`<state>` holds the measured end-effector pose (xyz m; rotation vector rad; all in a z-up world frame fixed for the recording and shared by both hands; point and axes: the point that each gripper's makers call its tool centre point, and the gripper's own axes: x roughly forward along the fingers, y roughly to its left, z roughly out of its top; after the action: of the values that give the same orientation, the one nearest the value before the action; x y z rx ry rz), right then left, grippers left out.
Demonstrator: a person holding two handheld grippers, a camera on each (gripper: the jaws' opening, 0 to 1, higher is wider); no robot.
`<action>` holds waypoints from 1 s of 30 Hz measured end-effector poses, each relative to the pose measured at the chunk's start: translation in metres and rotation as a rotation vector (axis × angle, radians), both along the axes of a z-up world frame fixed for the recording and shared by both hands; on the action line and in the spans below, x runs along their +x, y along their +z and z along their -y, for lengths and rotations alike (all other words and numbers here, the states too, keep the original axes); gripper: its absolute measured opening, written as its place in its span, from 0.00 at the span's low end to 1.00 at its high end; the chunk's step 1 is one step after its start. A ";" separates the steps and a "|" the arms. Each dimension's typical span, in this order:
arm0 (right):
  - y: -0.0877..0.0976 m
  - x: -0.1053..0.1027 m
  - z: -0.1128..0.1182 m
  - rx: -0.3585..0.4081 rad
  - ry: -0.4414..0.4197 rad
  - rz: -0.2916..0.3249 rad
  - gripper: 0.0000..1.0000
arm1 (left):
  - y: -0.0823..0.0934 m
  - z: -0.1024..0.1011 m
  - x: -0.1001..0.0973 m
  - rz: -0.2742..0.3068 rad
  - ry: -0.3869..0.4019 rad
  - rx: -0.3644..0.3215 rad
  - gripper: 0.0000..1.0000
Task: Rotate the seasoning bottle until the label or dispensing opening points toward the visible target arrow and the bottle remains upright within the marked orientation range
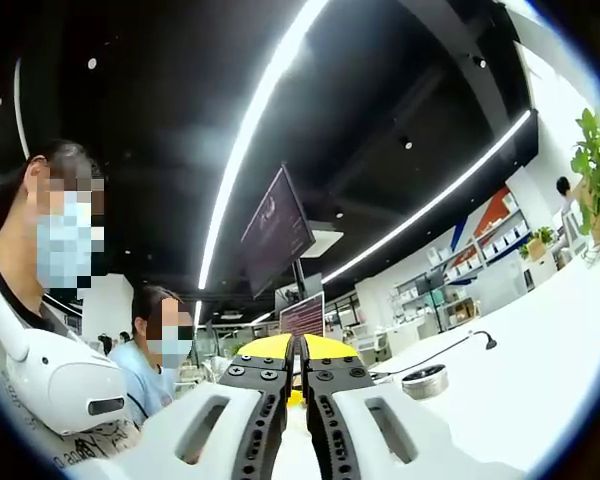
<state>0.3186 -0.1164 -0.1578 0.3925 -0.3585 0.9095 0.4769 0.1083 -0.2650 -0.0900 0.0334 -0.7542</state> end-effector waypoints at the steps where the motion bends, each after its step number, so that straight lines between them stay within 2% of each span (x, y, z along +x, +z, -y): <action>1: 0.000 0.000 0.000 -0.001 0.001 0.002 0.01 | 0.000 0.002 0.001 0.009 0.013 0.007 0.54; 6: 0.002 -0.001 0.001 0.004 -0.002 0.011 0.01 | -0.003 -0.014 0.015 0.057 0.155 0.094 0.54; 7: 0.002 -0.001 0.001 0.003 0.000 0.009 0.01 | -0.004 -0.016 0.017 0.052 0.169 0.097 0.54; 10: 0.000 -0.001 0.000 0.000 0.005 0.007 0.01 | -0.005 -0.016 0.017 0.045 0.167 0.082 0.53; 14: -0.001 0.000 0.000 -0.003 0.005 0.006 0.01 | -0.006 -0.017 0.017 0.053 0.170 0.096 0.42; 20: 0.000 0.000 0.001 0.001 0.002 0.006 0.00 | -0.012 -0.011 0.015 0.041 0.131 0.104 0.34; 26: 0.001 0.000 0.000 -0.002 0.003 0.011 0.00 | -0.012 -0.011 0.014 0.036 0.119 0.097 0.33; 30: -0.004 0.004 0.001 0.011 0.014 -0.011 0.00 | -0.012 -0.011 0.013 0.036 0.100 0.091 0.33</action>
<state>0.3222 -0.1172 -0.1620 0.4104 -0.3513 0.9188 0.4902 0.1198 -0.2771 0.0088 0.0291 -0.6533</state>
